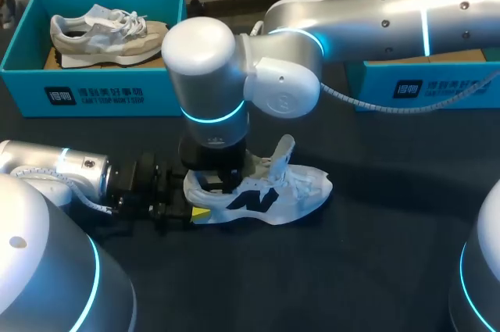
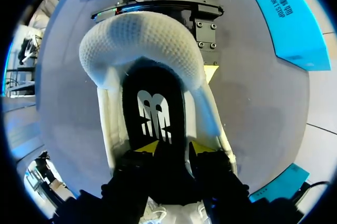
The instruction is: Take the shoe out of the shoebox, open the shoe tongue, remove and reinsert the insole, then place the shoe into the shoebox
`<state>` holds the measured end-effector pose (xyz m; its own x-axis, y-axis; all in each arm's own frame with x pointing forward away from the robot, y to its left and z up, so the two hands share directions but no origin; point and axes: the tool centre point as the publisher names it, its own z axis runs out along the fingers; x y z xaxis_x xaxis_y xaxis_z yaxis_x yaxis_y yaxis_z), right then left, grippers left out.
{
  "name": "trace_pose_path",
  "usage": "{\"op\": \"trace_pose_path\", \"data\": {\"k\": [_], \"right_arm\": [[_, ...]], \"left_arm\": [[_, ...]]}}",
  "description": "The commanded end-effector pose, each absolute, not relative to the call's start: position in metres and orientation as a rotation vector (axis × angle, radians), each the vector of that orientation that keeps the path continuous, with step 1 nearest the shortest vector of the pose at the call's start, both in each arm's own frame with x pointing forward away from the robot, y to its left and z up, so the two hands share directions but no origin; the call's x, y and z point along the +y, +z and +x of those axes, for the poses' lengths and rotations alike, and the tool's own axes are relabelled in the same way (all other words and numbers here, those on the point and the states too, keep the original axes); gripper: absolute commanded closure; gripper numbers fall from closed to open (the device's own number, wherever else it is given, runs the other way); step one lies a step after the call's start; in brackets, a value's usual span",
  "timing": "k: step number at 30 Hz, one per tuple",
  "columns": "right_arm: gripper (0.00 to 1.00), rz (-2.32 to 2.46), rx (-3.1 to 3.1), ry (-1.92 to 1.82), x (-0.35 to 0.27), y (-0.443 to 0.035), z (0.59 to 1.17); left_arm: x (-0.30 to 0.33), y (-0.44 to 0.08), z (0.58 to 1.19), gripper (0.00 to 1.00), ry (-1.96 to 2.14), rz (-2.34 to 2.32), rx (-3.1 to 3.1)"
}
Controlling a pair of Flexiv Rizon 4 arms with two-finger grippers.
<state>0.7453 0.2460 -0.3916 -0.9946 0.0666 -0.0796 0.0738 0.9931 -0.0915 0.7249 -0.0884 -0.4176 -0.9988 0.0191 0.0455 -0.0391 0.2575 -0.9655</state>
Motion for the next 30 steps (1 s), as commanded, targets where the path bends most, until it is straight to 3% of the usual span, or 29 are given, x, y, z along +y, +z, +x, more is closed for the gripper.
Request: {"op": "trace_pose_path", "data": {"k": [1,15,22,30], "right_arm": [[0.63,0.097,3.085,-0.146,0.248,-0.402,0.749],[0.60,0.097,3.205,-0.137,0.245,-0.437,0.736],[0.90,0.133,3.250,-0.167,0.241,-0.451,0.727],[1.00,0.161,3.271,-0.188,0.239,-0.456,0.724]], "left_arm": [[-0.089,-0.420,0.724,1.00,1.887,0.022,-2.455],[-0.089,-0.420,0.724,1.00,1.887,0.022,-2.455],[-0.089,-0.420,0.724,1.00,1.887,0.022,-2.455],[-0.089,-0.420,0.724,1.00,1.887,0.022,-2.455]]}}
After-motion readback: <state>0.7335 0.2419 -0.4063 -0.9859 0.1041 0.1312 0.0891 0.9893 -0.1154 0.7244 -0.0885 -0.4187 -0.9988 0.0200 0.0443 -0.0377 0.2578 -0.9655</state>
